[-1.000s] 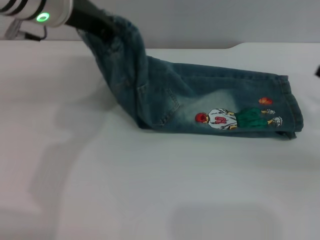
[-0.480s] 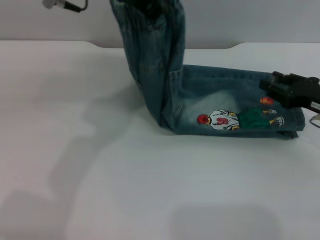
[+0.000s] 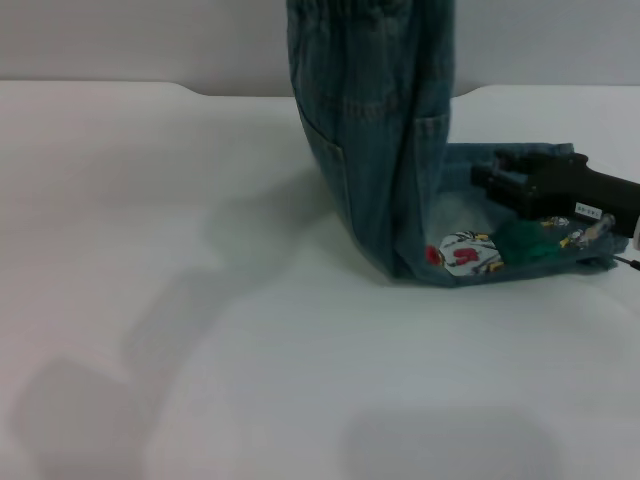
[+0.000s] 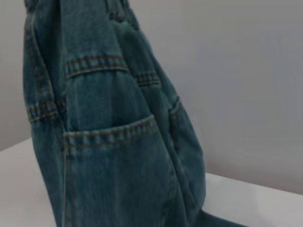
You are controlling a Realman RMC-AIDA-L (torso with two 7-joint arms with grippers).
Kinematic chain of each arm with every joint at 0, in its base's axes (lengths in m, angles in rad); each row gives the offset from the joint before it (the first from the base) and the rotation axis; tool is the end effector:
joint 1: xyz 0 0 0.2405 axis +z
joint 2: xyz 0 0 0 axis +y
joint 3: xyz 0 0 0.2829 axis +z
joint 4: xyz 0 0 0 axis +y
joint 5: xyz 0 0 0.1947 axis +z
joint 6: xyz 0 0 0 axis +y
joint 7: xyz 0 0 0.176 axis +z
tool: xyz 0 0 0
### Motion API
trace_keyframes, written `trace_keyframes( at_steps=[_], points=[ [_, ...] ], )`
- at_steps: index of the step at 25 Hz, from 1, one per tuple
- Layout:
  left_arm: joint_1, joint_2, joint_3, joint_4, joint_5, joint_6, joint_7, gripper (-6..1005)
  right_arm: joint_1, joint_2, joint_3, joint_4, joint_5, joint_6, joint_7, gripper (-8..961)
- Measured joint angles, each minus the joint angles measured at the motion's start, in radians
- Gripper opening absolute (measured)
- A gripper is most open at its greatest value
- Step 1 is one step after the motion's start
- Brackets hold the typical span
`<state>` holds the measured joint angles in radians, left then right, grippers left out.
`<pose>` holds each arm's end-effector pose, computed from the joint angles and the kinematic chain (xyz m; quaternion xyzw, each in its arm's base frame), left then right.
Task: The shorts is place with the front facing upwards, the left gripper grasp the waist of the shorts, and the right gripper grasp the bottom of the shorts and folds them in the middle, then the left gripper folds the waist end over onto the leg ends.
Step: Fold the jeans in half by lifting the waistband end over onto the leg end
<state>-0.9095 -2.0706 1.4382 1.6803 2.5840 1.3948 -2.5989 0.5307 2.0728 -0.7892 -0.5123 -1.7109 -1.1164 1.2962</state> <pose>-0.0031 0.4114 -0.0052 -0.9508 -0.0396 0.0049 0.3072 0.2917 0.3929 -0.0419 -0.8767 0.2871 0.2415 0.3011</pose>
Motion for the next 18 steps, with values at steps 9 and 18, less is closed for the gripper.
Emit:
trace_keyframes(
  at_steps=[9,18],
  points=[
    [-0.016,-0.003,0.06,-0.012,-0.036,-0.031,-0.01,46,0.051,0.0,-0.058,0.022,0.001,-0.003,0.069,417],
    [-0.016,-0.002,0.059,-0.018,-0.036,-0.053,-0.005,46,0.074,-0.002,-0.247,0.008,-0.002,-0.032,0.215,417]
  ],
)
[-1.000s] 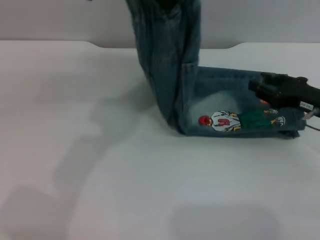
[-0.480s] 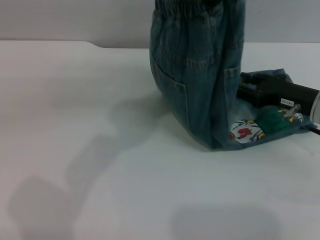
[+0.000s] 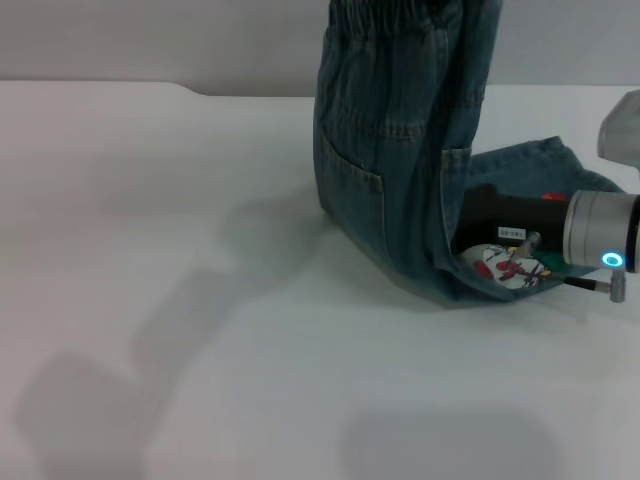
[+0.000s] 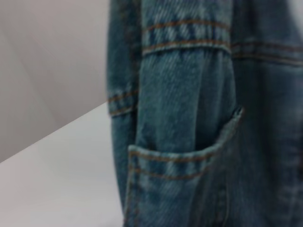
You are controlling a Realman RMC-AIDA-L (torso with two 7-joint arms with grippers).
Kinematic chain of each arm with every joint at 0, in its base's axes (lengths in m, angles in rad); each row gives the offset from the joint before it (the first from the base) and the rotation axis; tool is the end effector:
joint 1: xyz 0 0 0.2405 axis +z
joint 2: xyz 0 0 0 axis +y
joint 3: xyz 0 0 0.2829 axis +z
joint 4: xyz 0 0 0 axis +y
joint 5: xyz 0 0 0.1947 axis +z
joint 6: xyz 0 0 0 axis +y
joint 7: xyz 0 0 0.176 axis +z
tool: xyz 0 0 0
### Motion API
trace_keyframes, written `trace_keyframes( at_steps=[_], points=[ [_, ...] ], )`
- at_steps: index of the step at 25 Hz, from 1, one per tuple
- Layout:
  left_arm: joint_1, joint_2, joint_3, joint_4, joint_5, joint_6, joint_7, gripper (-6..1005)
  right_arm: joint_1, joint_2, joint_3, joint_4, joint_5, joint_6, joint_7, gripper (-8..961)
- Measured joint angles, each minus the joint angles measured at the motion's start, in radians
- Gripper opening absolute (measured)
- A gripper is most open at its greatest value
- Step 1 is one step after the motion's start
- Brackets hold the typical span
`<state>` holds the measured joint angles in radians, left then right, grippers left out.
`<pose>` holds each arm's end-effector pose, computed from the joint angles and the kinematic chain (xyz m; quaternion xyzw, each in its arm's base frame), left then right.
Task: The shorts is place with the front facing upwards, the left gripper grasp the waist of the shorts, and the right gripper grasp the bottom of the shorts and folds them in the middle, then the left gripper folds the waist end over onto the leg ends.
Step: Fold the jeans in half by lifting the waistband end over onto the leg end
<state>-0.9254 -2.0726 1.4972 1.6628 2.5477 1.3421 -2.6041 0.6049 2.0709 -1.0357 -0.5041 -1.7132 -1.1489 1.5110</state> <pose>0.0122 0.4045 -0.0212 -0.9574 -0.0155 -0.0093 0.2881 0.2494 0.3848 -0.0837 -0.9117 0.3030 0.2162 0.1742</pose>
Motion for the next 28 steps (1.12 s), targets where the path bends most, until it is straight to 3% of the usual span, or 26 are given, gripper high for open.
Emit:
trace_keyframes(
  at_steps=[18,28],
  points=[
    [0.011,0.0,0.033,-0.002,0.0,-0.017,0.003,45,0.091,0.003,-0.07,-0.006,0.009,-0.046,0.035,417],
    [0.021,0.0,0.037,-0.015,0.0,-0.033,0.004,45,0.061,-0.004,-0.065,-0.003,-0.024,0.01,0.039,417]
  ],
)
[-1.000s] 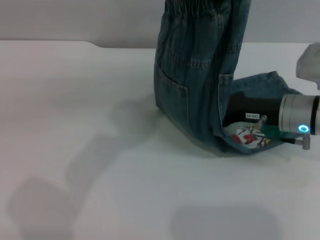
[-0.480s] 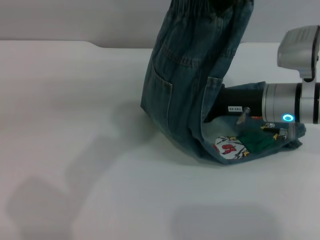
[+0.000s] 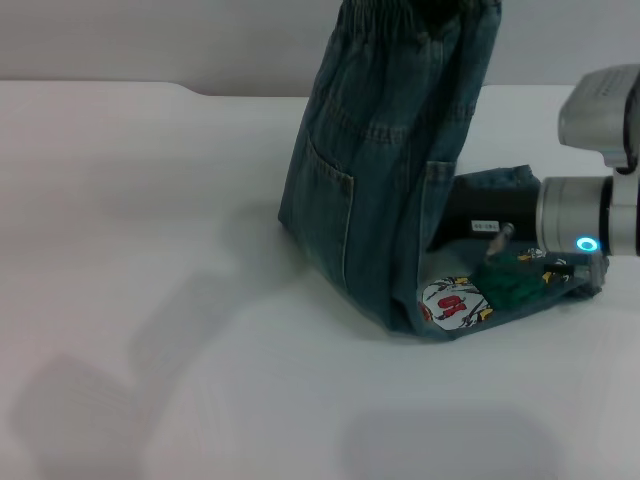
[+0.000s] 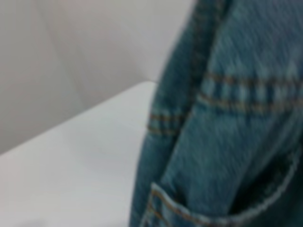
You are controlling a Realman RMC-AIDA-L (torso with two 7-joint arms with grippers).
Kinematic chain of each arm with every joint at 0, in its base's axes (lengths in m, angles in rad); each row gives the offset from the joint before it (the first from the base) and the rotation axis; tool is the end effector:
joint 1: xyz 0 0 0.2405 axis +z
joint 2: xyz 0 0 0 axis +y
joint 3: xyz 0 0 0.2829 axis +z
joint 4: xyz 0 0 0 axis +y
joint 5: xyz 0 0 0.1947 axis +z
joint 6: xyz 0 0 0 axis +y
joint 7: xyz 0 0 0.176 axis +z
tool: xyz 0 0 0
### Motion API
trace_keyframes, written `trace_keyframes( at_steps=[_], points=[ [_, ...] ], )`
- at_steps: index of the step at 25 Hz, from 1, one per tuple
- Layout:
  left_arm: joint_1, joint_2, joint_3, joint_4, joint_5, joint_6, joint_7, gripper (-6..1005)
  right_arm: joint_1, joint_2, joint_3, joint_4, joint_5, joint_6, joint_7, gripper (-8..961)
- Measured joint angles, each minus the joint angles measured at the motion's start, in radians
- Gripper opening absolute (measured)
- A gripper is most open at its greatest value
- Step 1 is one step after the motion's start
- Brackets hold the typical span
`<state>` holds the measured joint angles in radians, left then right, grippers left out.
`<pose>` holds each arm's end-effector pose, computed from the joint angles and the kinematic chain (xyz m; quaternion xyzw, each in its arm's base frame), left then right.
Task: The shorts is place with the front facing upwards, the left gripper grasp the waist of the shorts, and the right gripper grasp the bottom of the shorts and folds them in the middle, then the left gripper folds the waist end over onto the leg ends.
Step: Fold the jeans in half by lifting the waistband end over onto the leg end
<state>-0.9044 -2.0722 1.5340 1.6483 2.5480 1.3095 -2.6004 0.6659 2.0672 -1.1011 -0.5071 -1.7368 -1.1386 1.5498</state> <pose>0.0055 0.4034 -0.0293 -0.9584 -0.0131 -0.0048 0.2851 0.2291 0.3923 -0.0930 -0.9299 0.2768 0.1913 0.1487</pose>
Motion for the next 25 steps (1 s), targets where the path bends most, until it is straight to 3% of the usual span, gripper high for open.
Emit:
trace_keyframes(
  at_steps=[6,12,15,18,25],
  points=[
    [0.0,0.001,0.001,-0.009,0.0,-0.005,0.001,46,-0.049,-0.017,0.009,-0.016,-0.037,0.037,0.038,417],
    [0.013,0.001,0.032,-0.015,0.0,-0.031,0.0,46,-0.126,-0.019,0.041,-0.1,-0.035,0.129,0.032,417],
    [0.021,0.001,0.048,-0.021,-0.004,-0.045,-0.004,46,-0.188,-0.017,0.127,-0.169,-0.034,0.189,0.028,417],
    [0.027,0.001,0.068,-0.036,-0.016,-0.057,-0.004,46,-0.23,-0.015,0.279,-0.214,-0.03,0.201,0.017,417],
    [0.05,0.001,0.128,-0.07,-0.089,-0.126,0.005,62,-0.275,-0.017,0.518,-0.244,-0.019,0.19,-0.011,417]
  ],
)
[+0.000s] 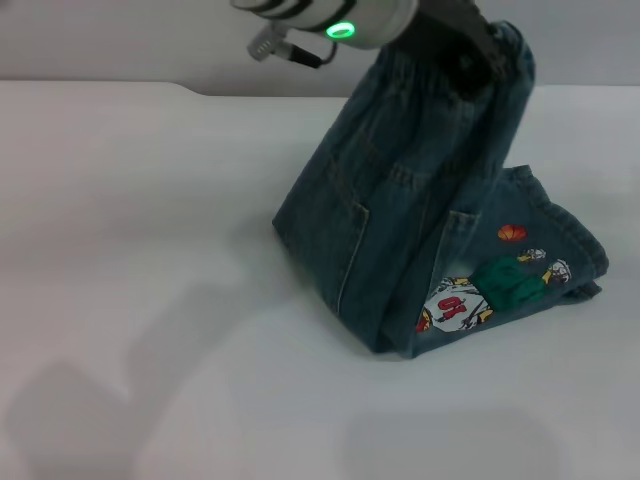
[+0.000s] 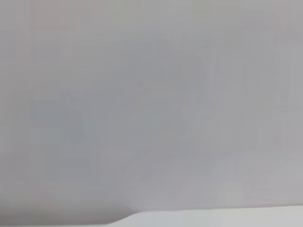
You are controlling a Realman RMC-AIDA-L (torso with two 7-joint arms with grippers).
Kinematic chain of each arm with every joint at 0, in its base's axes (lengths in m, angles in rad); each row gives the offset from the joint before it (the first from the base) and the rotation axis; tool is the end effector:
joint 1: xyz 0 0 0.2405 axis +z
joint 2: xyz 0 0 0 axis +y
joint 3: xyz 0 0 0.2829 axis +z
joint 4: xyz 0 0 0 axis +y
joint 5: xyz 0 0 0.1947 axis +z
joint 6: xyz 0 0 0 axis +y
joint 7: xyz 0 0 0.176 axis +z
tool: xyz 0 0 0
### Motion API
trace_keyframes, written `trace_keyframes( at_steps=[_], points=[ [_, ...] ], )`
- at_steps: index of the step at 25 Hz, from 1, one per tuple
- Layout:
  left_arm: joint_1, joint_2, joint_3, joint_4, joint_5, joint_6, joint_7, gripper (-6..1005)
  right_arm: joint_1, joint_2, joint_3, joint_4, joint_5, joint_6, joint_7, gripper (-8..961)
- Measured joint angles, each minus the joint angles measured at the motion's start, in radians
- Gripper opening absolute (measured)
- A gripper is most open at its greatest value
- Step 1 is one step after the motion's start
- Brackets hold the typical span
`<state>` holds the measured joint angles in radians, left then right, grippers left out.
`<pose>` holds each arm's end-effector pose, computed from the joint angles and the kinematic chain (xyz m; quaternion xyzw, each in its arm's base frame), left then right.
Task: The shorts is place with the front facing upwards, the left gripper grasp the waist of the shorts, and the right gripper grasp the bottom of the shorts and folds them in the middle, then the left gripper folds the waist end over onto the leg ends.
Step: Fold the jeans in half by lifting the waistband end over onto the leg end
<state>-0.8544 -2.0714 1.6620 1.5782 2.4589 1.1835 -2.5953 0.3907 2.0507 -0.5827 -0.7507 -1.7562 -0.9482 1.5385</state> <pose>-0.0051 0.3891 -0.0658 -0.9706 -0.0141 -0.0187 0.2397 0.3744 0.3903 0.0686 -0.7431 0.3974 0.2357 0.4841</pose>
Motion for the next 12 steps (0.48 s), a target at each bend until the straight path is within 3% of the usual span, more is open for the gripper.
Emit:
trace_keyframes(
  at_steps=[12],
  points=[
    [0.015,-0.003,0.052,-0.076,-0.071,-0.145,-0.025,162,-0.029,-0.001,0.03,0.008,0.068,-0.016,-0.052,417]
  ],
)
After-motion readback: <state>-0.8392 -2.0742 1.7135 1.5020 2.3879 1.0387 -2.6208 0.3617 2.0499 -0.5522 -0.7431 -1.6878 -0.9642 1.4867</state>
